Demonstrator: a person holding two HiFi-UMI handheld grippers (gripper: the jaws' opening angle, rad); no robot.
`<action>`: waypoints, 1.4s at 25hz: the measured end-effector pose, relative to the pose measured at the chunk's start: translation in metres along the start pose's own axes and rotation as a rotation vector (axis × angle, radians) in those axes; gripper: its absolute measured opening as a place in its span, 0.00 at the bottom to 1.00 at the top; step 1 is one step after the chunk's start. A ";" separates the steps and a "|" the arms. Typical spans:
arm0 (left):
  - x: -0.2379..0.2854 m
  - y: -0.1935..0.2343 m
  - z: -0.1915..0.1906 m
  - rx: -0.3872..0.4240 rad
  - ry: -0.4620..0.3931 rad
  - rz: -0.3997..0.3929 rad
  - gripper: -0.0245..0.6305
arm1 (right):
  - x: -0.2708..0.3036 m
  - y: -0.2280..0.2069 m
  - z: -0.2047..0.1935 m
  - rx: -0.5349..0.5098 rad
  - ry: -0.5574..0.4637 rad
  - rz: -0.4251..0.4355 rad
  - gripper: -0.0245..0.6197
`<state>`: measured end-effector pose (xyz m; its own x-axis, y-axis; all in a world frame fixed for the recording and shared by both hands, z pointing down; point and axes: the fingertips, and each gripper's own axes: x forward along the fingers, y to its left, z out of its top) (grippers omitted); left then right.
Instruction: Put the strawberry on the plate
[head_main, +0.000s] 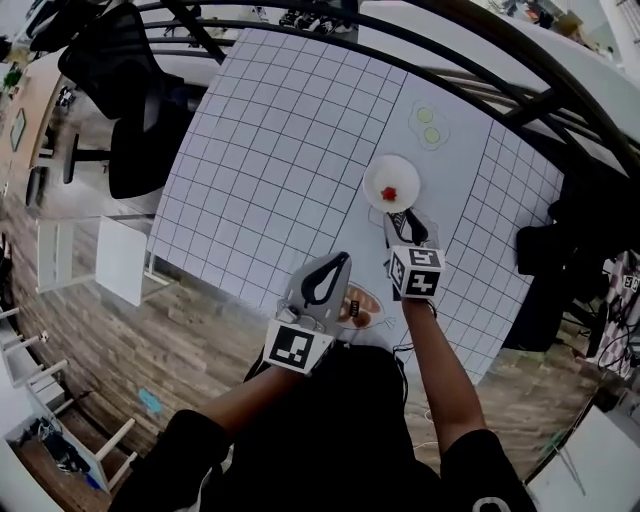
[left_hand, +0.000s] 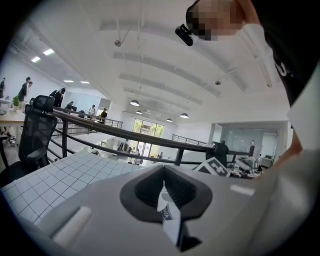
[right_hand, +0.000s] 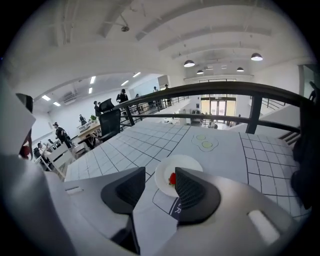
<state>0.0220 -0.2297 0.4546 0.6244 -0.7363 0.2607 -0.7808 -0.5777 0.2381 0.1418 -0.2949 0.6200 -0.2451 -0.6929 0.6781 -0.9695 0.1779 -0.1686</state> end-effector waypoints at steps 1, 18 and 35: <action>-0.002 -0.001 0.000 0.004 0.000 -0.007 0.05 | -0.010 0.003 0.004 0.008 -0.017 -0.001 0.33; -0.033 -0.034 0.034 0.086 -0.104 -0.135 0.05 | -0.164 0.059 0.061 0.051 -0.294 -0.037 0.31; -0.092 -0.083 0.044 0.089 -0.127 -0.265 0.05 | -0.273 0.111 0.042 0.056 -0.464 -0.115 0.21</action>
<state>0.0281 -0.1291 0.3697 0.8031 -0.5904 0.0798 -0.5933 -0.7804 0.1974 0.1013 -0.1155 0.3863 -0.0996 -0.9468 0.3059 -0.9860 0.0525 -0.1585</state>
